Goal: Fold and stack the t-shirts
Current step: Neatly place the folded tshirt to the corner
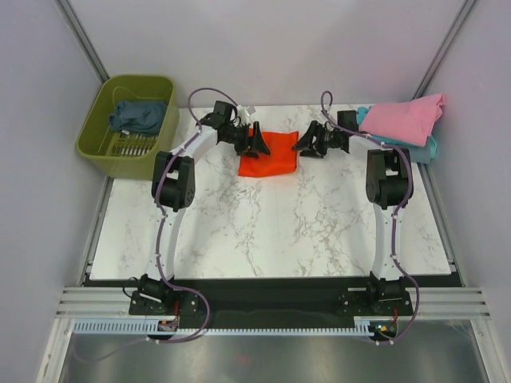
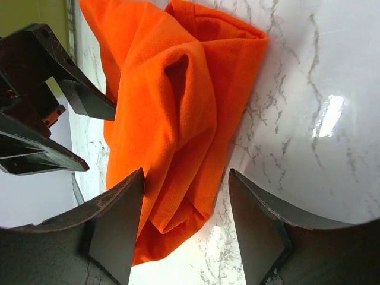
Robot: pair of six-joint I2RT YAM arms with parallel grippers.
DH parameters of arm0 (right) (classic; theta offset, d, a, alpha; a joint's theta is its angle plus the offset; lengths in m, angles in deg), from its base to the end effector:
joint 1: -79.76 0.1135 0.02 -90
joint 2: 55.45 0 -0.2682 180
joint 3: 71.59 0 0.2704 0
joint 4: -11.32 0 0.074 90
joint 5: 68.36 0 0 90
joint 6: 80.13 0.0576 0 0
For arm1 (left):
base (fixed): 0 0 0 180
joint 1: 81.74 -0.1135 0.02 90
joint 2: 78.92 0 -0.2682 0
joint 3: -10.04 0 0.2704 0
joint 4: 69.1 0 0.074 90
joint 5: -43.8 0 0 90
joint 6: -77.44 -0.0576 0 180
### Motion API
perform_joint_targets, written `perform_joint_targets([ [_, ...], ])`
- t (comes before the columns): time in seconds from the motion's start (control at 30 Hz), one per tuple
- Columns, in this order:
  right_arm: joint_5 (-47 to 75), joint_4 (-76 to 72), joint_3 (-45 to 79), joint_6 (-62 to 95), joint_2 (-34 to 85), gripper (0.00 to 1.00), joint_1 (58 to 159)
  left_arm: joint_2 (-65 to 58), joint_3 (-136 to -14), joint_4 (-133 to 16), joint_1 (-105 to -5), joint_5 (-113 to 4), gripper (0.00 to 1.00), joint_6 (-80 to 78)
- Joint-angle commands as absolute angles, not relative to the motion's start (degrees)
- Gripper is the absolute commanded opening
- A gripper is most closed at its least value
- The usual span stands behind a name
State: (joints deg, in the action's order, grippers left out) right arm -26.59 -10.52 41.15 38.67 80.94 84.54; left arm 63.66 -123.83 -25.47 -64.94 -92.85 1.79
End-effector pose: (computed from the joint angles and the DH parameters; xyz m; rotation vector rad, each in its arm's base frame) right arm 0.5352 0.0879 0.1099 0.0675 2.3721 1.2762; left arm 0.5332 -0.2047 0.1456 0.4124 2.4412 -1.2417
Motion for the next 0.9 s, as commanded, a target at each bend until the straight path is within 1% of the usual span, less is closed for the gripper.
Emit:
perform_joint_targets([
  [0.0,-27.93,-8.19,43.09,38.7,82.0,0.67,83.89,64.25,-124.42,-25.78,-64.77,-93.48,0.79,3.79],
  [0.23,-28.8,-6.96,44.86,40.28,85.96,0.7,84.68,64.69,-124.33,-25.78,-64.77,-92.87,0.79,3.79],
  [0.43,-32.49,0.16,42.66,46.7,87.19,0.7,85.03,64.6,-124.51,-25.78,-64.77,-92.26,0.79,3.53],
  [0.67,-33.2,1.04,42.83,48.19,88.77,0.7,86.18,64.6,-125.03,-25.34,-64.69,-91.11,0.8,3.09],
  [0.77,-33.47,1.13,42.4,48.19,89.04,0.68,87.14,64.6,-125.04,-25.34,-64.6,-90.94,0.8,2.83],
  [0.87,-33.91,1.3,41.87,48.11,88.95,0.61,88.02,64.51,-125.04,-25.17,-64.6,-90.76,0.8,2.65],
])
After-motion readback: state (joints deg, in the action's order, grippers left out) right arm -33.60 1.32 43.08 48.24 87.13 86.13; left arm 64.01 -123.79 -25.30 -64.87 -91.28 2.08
